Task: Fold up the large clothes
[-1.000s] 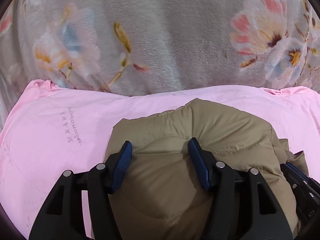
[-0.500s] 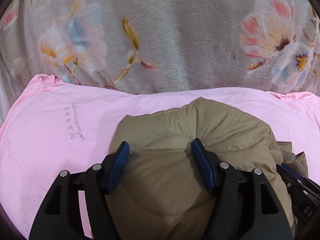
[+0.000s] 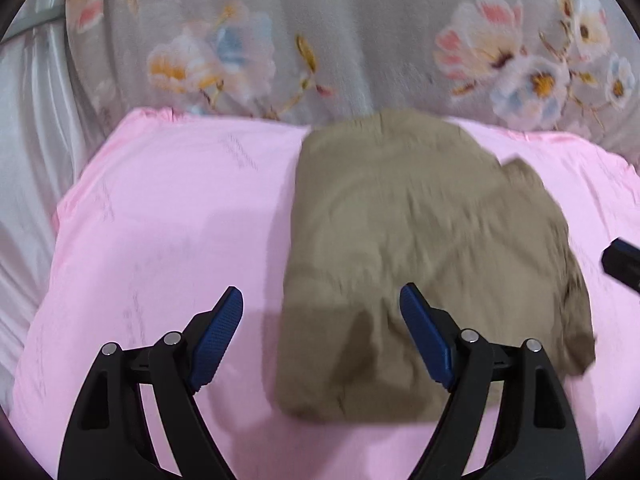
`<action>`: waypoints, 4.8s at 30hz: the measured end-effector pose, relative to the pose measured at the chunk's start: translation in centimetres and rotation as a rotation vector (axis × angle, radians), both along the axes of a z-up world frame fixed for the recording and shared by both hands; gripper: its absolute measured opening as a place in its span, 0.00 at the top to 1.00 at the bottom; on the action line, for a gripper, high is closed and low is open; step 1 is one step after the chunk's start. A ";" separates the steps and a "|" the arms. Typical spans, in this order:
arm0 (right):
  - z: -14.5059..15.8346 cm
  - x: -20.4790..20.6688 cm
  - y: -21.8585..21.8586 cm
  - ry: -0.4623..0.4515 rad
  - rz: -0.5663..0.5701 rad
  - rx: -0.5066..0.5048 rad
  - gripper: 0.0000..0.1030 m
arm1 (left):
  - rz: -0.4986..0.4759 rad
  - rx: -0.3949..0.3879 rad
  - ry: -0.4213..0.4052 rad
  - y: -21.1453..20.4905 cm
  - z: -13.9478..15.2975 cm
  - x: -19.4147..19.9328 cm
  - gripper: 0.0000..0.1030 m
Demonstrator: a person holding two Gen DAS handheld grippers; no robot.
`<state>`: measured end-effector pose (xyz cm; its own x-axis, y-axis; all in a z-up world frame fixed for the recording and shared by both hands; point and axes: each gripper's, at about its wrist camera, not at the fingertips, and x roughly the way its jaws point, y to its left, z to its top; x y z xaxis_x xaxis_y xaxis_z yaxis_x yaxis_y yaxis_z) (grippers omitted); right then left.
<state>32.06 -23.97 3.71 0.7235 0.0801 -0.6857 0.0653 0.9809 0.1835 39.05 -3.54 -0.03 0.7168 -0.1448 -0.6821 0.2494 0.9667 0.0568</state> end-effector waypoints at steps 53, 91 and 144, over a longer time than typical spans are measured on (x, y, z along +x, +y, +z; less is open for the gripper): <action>-5.2 -14.1 4.0 -0.062 -0.282 -0.171 0.17 | 0.154 -0.038 -0.097 2.3 -4.3 -15.3 0.06; -5.0 -13.9 4.7 -0.069 -0.266 -0.183 0.17 | 0.155 0.012 -0.131 1.7 -4.1 -15.5 0.05; -4.9 -13.9 5.5 -0.074 -0.269 -0.195 0.17 | 0.114 0.035 -0.144 0.8 -4.2 -15.8 0.05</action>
